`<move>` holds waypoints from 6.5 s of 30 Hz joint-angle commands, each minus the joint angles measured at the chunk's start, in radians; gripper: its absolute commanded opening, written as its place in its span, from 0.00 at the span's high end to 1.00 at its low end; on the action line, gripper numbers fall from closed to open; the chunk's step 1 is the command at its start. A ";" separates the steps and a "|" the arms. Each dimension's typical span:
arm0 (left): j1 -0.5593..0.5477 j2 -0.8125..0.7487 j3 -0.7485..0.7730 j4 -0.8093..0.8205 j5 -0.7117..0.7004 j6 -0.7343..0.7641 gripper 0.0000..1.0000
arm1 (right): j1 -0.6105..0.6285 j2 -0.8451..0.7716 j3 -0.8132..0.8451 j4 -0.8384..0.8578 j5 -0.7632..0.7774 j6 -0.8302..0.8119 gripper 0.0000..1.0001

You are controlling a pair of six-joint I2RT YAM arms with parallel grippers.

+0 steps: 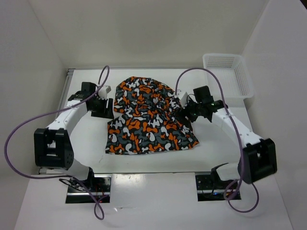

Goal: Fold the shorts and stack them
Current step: Flatten the shorts out, then fold the shorts

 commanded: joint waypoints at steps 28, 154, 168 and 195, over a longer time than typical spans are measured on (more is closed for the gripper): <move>-0.041 0.137 -0.115 -0.075 -0.016 0.004 1.00 | -0.053 0.164 -0.090 0.010 0.135 0.023 1.00; -0.092 0.259 0.485 0.214 -0.151 0.004 1.00 | -0.030 0.411 0.452 0.401 0.350 0.088 1.00; -0.185 -0.334 -0.027 -0.043 -0.172 0.004 0.96 | -0.021 0.227 0.279 -0.108 0.059 -0.269 1.00; -0.132 -0.145 -0.110 -0.027 -0.041 0.004 0.21 | 0.112 0.165 -0.043 0.040 0.163 -0.316 1.00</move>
